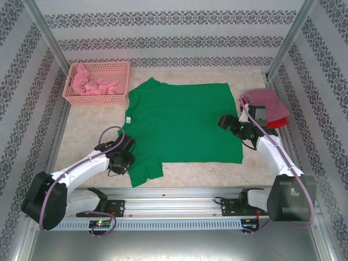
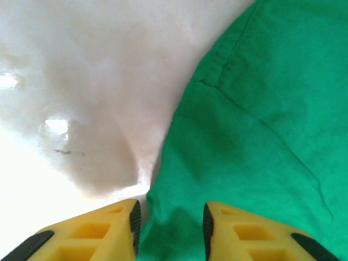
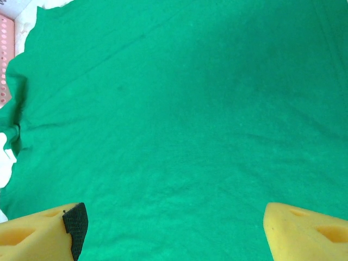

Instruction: Fold and stack the t-shirts

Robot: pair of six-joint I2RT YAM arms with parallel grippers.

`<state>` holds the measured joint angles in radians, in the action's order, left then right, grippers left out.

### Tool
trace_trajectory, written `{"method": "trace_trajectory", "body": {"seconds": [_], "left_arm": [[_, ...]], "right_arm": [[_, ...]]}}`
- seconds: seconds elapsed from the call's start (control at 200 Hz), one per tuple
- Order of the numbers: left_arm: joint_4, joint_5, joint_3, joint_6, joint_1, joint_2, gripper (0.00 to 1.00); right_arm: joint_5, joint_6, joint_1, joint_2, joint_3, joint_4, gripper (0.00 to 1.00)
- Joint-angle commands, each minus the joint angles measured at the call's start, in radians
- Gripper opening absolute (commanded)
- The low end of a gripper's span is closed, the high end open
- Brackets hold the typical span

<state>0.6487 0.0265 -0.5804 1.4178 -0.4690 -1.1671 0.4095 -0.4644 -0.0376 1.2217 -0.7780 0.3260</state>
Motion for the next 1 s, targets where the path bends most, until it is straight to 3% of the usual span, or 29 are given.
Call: {"method": "trace_trajectory", "body": {"seconds": [0.0, 0.225, 0.55, 0.694, 0.859, 0.994], "left_arm": [[0.051, 0.019, 0.002, -0.025, 0.009, 0.03, 0.39], [-0.097, 0.091, 0.039, 0.002, 0.009, -0.03, 0.4], [-0.022, 0.056, 0.04, -0.005, 0.009, -0.024, 0.45], [-0.091, 0.075, 0.088, 0.018, 0.008, -0.021, 0.45], [-0.225, 0.119, 0.113, 0.033, 0.007, -0.077, 0.4], [-0.274, 0.135, 0.113, 0.033, 0.009, -0.109, 0.22]], "right_arm": [[-0.007, -0.001, -0.006, -0.015, 0.016, 0.001, 0.84], [0.003, 0.001, -0.007, -0.013, 0.013, 0.0, 0.84], [-0.003, 0.005, -0.011, -0.027, 0.028, 0.007, 0.84], [0.0, 0.002, -0.012, -0.023, 0.024, 0.0, 0.84], [-0.002, -0.001, -0.013, -0.024, 0.018, 0.005, 0.84], [-0.007, -0.002, -0.013, -0.034, 0.029, 0.019, 0.84]]}}
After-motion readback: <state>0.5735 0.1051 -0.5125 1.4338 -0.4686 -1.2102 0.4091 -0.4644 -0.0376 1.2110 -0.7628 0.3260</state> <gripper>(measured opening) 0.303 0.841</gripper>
